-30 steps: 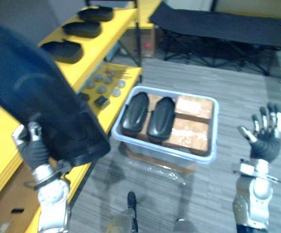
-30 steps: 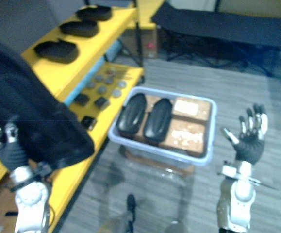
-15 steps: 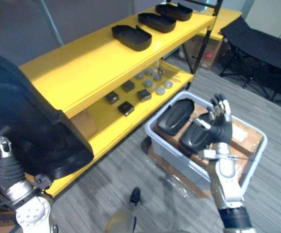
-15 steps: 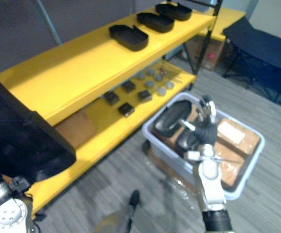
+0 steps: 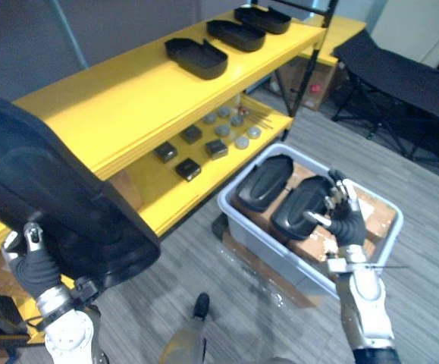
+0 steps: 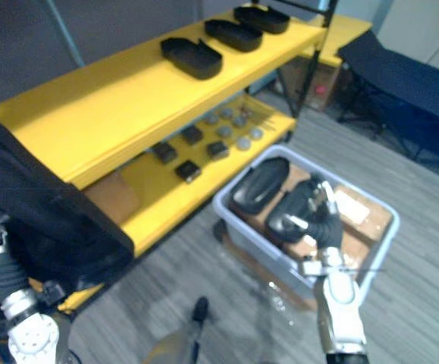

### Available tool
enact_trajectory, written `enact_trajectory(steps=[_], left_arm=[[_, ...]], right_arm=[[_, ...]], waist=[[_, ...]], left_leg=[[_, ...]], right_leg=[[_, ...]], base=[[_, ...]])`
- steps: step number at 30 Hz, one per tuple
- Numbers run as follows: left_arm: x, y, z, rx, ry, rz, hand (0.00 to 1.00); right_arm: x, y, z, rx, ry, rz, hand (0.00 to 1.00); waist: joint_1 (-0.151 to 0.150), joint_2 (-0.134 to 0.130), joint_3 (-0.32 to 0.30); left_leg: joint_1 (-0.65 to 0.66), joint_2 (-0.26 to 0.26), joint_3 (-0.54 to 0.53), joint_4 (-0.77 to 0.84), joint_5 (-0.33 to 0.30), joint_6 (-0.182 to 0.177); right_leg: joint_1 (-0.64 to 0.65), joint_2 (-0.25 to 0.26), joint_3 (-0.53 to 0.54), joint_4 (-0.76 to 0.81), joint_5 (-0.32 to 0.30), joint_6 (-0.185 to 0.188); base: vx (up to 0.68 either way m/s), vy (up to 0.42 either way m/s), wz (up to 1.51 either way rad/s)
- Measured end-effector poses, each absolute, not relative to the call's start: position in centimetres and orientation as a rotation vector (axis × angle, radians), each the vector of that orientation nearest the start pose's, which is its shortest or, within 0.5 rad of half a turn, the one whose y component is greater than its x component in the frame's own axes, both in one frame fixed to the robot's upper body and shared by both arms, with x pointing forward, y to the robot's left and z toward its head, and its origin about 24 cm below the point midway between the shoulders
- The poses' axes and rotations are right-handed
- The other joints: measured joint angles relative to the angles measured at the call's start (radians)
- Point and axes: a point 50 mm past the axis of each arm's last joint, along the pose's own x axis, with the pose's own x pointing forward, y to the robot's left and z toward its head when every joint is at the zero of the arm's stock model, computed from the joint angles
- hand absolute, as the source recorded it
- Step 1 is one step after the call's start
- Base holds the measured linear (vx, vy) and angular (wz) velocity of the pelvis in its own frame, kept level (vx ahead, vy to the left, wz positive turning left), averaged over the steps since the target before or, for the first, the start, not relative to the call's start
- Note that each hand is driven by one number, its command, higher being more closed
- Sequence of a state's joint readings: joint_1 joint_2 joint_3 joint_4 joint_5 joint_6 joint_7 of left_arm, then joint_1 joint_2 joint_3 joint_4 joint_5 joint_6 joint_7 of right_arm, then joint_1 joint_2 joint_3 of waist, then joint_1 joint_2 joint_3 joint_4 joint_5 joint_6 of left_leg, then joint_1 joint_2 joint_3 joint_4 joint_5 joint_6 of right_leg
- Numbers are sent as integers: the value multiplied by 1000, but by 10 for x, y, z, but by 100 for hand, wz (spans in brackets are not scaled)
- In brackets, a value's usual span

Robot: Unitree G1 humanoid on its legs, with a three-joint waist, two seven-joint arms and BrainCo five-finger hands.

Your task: Walk over and take plastic housings, then place them on the shelf

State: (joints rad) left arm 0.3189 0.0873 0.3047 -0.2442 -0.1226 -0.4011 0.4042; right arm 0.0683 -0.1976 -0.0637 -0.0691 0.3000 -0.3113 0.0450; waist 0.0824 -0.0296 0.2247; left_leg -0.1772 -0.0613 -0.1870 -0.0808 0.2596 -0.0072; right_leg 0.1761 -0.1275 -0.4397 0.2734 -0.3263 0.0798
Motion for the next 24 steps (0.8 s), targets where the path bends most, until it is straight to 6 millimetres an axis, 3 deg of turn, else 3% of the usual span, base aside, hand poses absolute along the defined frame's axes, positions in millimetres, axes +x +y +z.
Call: enact_trajectory(steps=[3,7,9,10,11,12,14,18,20,24], left_arm=[[155,263,71,17,-345,743,100],[159,263,73,17,-362,736,100],[166,263,77,11,-389,724,100],[172,263,82,19,-414,694,100],[172,263,83,20,-415,691,100],[179,262,90,38,-443,653,100],[188,262,101,58,-493,608,100],[193,261,110,45,-540,625,100],[197,258,112,36,-553,620,100],[204,253,119,45,-585,606,100]], right_arm=[[235,-204,83,76,-365,-43,0],[243,-202,98,60,-438,-40,0],[243,-202,100,49,-459,-60,0],[239,-205,97,46,-449,-83,0],[239,-205,96,46,-448,-85,0],[235,-209,92,44,-430,-115,0],[232,-217,96,24,-464,-144,0],[248,-210,128,-6,-630,-107,0],[251,-206,134,-29,-650,-84,0],[251,-205,132,-46,-636,-70,0]], waist=[[2,-4,9],[11,9,73],[8,7,106],[-12,16,128],[-13,16,128],[-45,16,142],[-43,18,173],[-37,39,240],[-38,51,265],[-48,47,274]], left_leg=[[-33,5,68,31,-13,10],[-93,4,97,125,-52,17],[-140,0,142,224,-89,61],[-169,-17,130,309,-129,39],[-170,-19,128,311,-130,40],[-174,-43,103,328,-136,44],[-176,-41,105,325,-146,39],[-212,-6,202,276,-147,37],[-233,4,233,308,-148,38],[-266,3,244,357,-162,49]], right_leg=[[-5,-1,-28,17,-26,-4],[-42,-17,-31,84,-65,-20],[-58,-45,-33,131,-88,-18],[-64,-44,17,197,-94,-19],[-66,-44,22,201,-94,-19],[-92,-44,97,262,-87,-31],[-115,-42,155,288,-78,-45],[-160,-40,222,176,-75,-40],[-161,-44,229,147,-84,-19],[-194,-58,252,187,-85,-12]], base=[[-37,-38,45],[-44,12,21],[14,55,20],[39,37,25],[50,85,62],[41,132,51],[22,107,11],[-29,79,-54],[-21,76,-36],[23,49,-9]])
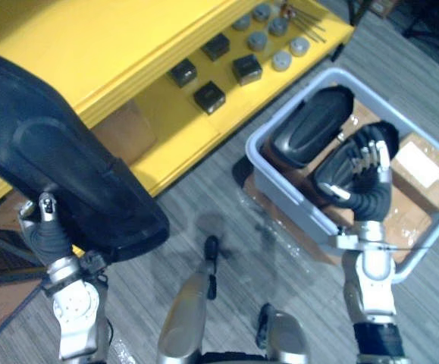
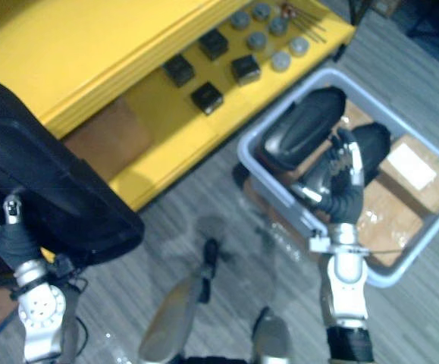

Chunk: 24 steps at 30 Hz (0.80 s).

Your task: Walk over and take plastic housings, then place them on the shelf

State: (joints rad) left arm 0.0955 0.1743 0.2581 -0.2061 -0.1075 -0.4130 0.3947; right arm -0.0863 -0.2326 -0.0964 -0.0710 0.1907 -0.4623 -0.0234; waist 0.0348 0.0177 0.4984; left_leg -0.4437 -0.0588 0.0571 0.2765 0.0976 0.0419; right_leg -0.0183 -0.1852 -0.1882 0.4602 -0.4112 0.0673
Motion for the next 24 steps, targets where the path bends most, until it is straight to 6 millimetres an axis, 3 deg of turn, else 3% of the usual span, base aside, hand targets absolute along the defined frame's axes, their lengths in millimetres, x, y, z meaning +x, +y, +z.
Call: enact_trajectory(steps=[4,6,7,9,10,11,13,14,16,20,22,23,24], left_arm=[[203,254,117,42,-577,633,100],[202,255,117,52,-576,640,100],[201,257,118,57,-581,646,100],[195,264,114,84,-563,668,100],[190,270,112,103,-547,691,100],[190,272,113,110,-549,696,100],[187,276,115,136,-556,709,100],[183,279,117,161,-562,723,100],[179,283,122,169,-579,736,100],[182,275,117,148,-559,681,100],[181,269,114,137,-555,669,100],[183,263,116,132,-567,634,100],[185,257,118,123,-593,603,100]], right_arm=[[247,-207,126,-54,-612,-65,0],[243,-208,122,-54,-605,-56,0],[242,-209,122,-43,-611,-53,0],[240,-209,120,-28,-613,-53,0],[239,-209,123,-29,-635,-55,0],[238,-210,122,-25,-632,-67,0],[240,-209,124,-23,-642,-69,0],[241,-209,127,-24,-655,-69,0],[243,-207,133,-17,-683,-67,0],[236,-206,135,-29,-690,-22,0],[232,-201,135,-21,-695,33,0],[230,-197,133,-1,-688,60,0],[231,-192,132,19,-686,90,0]], waist=[[-8,-2,3],[-7,-5,5],[-12,-25,13],[-6,-23,9],[-13,-15,6],[-18,-31,4],[-21,-40,-1],[-19,-41,-4],[-17,-36,-9],[-23,-10,-88],[-27,-10,-124],[-31,-23,-157],[-39,-36,-173]], left_leg=[[-14,-8,-11,88,-52,-1],[-13,-26,-16,126,-82,4],[-20,-40,1,193,-127,13],[-21,-23,37,426,-267,78],[1,-19,22,442,-376,44],[7,-41,5,448,-389,50],[35,-56,-31,435,-401,55],[69,-58,-60,413,-401,65],[129,-59,-118,357,-399,62],[246,-48,-241,252,-387,35],[290,-46,-280,238,-393,13],[291,-54,-301,251,-412,-18],[299,-59,-315,275,-435,-47]], right_leg=[[23,-4,-4,37,-18,15],[59,-8,-7,30,-62,9],[86,-36,-35,25,-94,-10],[111,-30,-31,88,-97,-11],[48,-34,-7,268,-78,-39],[-17,-51,32,409,-31,-66],[-98,-40,78,573,147,-71],[-114,-31,85,594,109,-55],[-137,20,89,469,25,-36],[-231,121,161,143,42,-8],[-235,136,186,-13,128,-6],[-230,134,213,-87,224,-12],[-209,131,221,-93,332,19]], base=[[31,5,14],[29,7,33],[56,47,35],[109,51,16],[174,57,33],[176,56,61],[199,21,57],[294,-27,57],[293,-87,65],[318,-137,88],[439,-205,114],[370,-244,151],[365,-251,144]])
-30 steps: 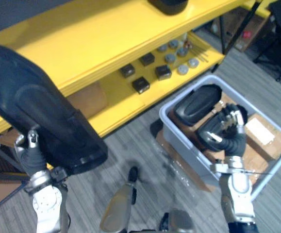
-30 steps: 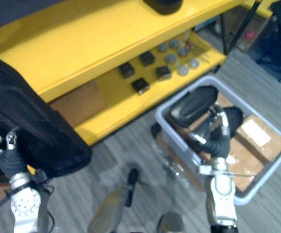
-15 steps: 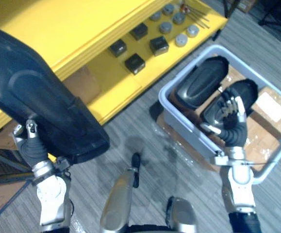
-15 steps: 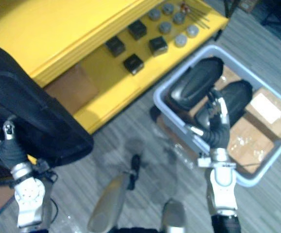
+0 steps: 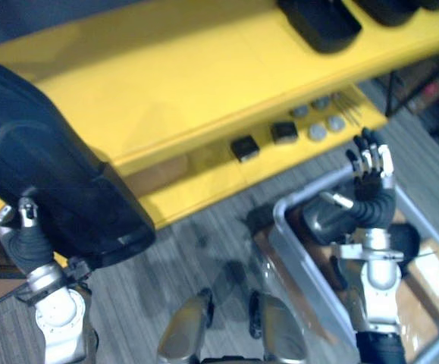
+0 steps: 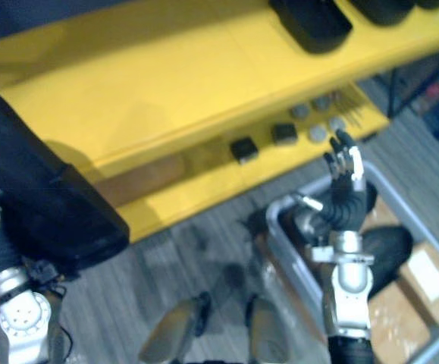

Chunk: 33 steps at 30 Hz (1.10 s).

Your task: Walk over and take plastic housings, then place them on the shelf

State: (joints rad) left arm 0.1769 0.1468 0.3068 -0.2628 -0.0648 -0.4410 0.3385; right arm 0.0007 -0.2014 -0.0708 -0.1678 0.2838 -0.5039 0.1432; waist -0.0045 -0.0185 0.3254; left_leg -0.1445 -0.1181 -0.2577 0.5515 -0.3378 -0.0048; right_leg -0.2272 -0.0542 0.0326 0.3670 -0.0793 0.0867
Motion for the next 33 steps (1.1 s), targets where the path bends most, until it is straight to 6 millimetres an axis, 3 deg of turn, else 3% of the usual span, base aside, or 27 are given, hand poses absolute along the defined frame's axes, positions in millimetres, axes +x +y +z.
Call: enact_trajectory(steps=[2,5,7,8,11,15,20,26,31,33], left_arm=[[186,247,118,104,-596,566,100],[189,240,115,86,-579,537,100],[193,230,114,49,-581,513,100],[194,228,115,39,-584,506,100],[199,216,119,18,-604,445,100],[200,214,119,19,-603,424,100],[200,211,119,65,-595,405,100],[201,207,119,133,-593,323,100],[196,207,116,142,-569,296,100],[194,208,112,138,-540,303,100]], right_arm=[[236,-183,134,33,-685,141,0],[239,-177,134,53,-686,172,0],[236,-181,131,57,-674,155,0],[234,-182,131,58,-672,144,0],[228,-185,126,70,-629,105,0],[223,-187,130,96,-658,36,0],[215,-203,122,87,-631,-130,0],[197,-226,104,60,-545,-291,0],[183,-229,87,95,-471,-369,0],[174,-228,77,104,-424,-379,0]], waist=[[24,25,-8],[27,39,-7],[3,56,-18],[1,59,-20],[-5,59,-21],[6,56,-24],[-2,53,-47],[-30,45,-97],[-47,36,-105],[-67,31,-110]], left_leg=[[7,47,-9,-6,-8,-18],[44,98,35,-94,24,-73],[65,165,227,-175,68,-43],[73,173,268,-190,78,-40],[96,146,330,-256,167,-33],[113,122,317,-336,213,-31],[130,126,348,-395,227,-32],[167,144,438,-409,215,-23],[215,160,551,-426,201,-20],[214,170,595,-429,192,-21]], right_leg=[[26,23,-56,-2,-16,-31],[92,20,-135,-48,-23,-62],[165,-1,-230,-81,-33,-78],[176,-6,-246,-82,-34,-79],[221,-50,-286,-104,-41,-78],[229,-63,-285,-130,-42,-78],[229,-59,-270,-154,-40,-61],[229,-33,-178,-196,-2,-47],[229,-8,-83,-244,41,-44],[231,2,-55,-302,75,-44]], base=[[284,-228,83],[200,-233,83],[125,-168,113],[68,-66,111],[24,4,84],[-36,24,33],[-59,-15,-6],[24,12,-43],[33,42,-68],[-12,30,-58]])
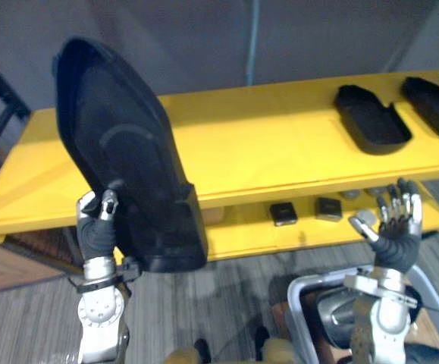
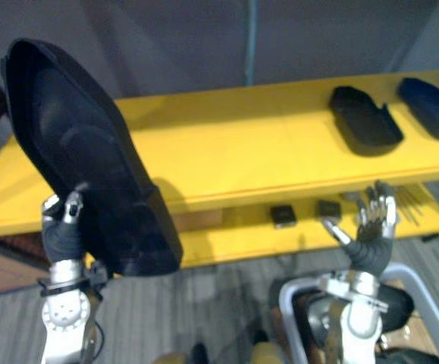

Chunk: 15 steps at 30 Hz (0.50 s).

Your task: Walk over and take plastic housings, then place them on the shelf

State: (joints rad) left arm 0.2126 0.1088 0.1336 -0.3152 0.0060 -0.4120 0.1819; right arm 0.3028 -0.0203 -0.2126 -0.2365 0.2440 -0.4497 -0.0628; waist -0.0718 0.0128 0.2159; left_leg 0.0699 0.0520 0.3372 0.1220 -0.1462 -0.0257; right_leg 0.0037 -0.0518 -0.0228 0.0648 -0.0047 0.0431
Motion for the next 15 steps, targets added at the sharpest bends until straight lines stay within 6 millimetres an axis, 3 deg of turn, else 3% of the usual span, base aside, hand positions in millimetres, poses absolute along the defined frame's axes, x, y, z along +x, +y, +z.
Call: enact_trajectory(steps=[4,7,8,9,10,12,13,15], left_arm=[[198,198,108,111,-512,274,100],[202,199,95,86,-452,305,100],[206,202,87,69,-409,325,100],[206,203,80,54,-371,351,100],[203,205,73,46,-331,375,100],[198,209,68,54,-301,394,100],[197,213,70,63,-308,408,100],[198,216,76,71,-335,419,100]], right_arm=[[158,-235,67,69,-366,-402,0],[158,-241,71,37,-383,-397,0],[158,-242,70,29,-385,-394,0],[157,-244,71,13,-385,-385,0],[156,-249,75,-23,-397,-370,0],[159,-256,83,-64,-430,-354,0],[162,-258,89,-74,-469,-350,0],[168,-260,96,-60,-507,-347,0]], waist=[[-39,-1,-3],[-45,14,-1],[-48,1,7],[-51,8,14],[-52,11,29],[-32,26,22],[-34,29,20],[-38,30,20]], left_leg=[[-4,15,7,12,-27,-8],[-18,78,38,166,-80,-42],[-77,112,27,348,-79,-42],[-131,149,2,518,-66,-26],[-201,173,-49,699,-13,5],[-209,143,-88,663,-57,6],[-212,111,-95,554,-78,8],[-217,68,-150,344,-62,-15]], right_leg=[[10,10,-4,-23,0,-12],[-31,37,-8,134,-95,-34],[-43,33,-8,206,-148,-41],[-30,41,-5,243,-181,-50],[-2,57,26,262,-209,-66],[15,50,78,266,-219,-76],[22,38,111,261,-221,-76],[27,29,154,249,-221,-74]], base=[[4,-4,-13],[85,-109,-27],[48,-109,-11],[60,-133,-17],[69,-77,-38],[170,-5,-74],[250,43,-86],[233,82,-73]])
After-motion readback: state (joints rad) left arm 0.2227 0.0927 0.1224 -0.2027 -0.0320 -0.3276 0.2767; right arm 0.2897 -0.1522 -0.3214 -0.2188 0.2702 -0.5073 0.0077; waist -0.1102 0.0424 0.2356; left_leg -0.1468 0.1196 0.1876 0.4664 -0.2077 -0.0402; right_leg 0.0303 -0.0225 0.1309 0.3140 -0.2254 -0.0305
